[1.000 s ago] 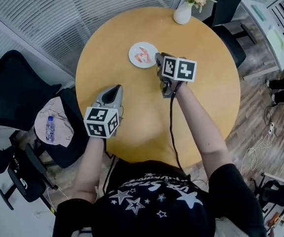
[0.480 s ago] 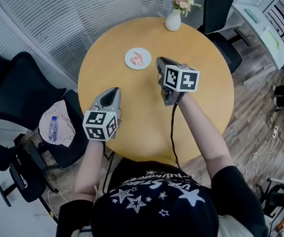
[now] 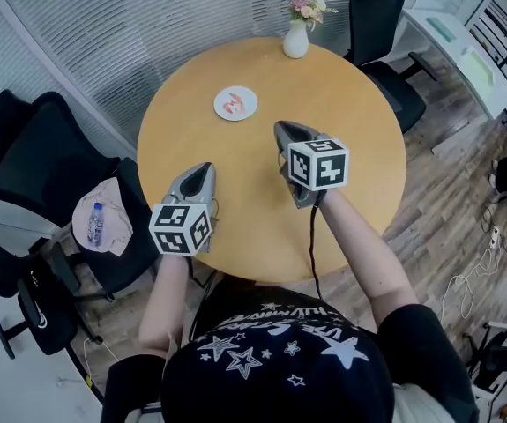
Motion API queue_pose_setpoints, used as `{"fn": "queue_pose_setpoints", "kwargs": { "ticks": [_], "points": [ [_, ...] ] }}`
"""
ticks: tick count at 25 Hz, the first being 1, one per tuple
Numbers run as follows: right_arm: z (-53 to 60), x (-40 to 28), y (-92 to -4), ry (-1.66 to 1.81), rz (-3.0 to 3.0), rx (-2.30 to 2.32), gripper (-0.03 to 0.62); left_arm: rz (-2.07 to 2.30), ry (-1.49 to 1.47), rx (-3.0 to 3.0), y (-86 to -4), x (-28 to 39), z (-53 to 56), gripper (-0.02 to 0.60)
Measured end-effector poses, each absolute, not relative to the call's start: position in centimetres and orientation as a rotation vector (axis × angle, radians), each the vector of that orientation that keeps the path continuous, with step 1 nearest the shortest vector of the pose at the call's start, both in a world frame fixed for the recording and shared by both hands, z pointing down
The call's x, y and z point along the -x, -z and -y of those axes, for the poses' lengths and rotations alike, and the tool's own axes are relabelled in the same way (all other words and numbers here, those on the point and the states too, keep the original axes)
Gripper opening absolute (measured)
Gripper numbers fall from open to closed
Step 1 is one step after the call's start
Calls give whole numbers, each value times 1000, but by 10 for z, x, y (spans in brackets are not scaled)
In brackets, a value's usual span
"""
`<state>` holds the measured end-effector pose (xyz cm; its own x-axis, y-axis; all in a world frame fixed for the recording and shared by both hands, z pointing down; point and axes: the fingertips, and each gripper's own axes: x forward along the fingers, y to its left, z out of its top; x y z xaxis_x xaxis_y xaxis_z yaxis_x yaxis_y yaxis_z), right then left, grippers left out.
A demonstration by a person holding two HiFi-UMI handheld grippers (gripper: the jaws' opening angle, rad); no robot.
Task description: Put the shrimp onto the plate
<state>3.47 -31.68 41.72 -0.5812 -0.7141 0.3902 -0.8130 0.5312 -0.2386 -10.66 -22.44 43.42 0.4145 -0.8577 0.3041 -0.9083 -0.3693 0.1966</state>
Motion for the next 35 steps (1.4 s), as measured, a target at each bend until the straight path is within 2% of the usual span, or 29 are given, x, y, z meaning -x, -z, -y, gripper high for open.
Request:
{"fn": "queue_pose_setpoints", "kwargs": {
  "ticks": [15,24,35],
  "points": [
    [181,-88,-432,-566,2597,-1130,0,1561,-218,-2320,-430,41,120,2],
    [118,-104,-443,-561,2636,-1029,0,1601,-209,-2246,-442,27,64,2],
    [86,-109,-456,-600,2644,-990,0,1614,-193,-2225,-446,27,48,2]
  ]
}}
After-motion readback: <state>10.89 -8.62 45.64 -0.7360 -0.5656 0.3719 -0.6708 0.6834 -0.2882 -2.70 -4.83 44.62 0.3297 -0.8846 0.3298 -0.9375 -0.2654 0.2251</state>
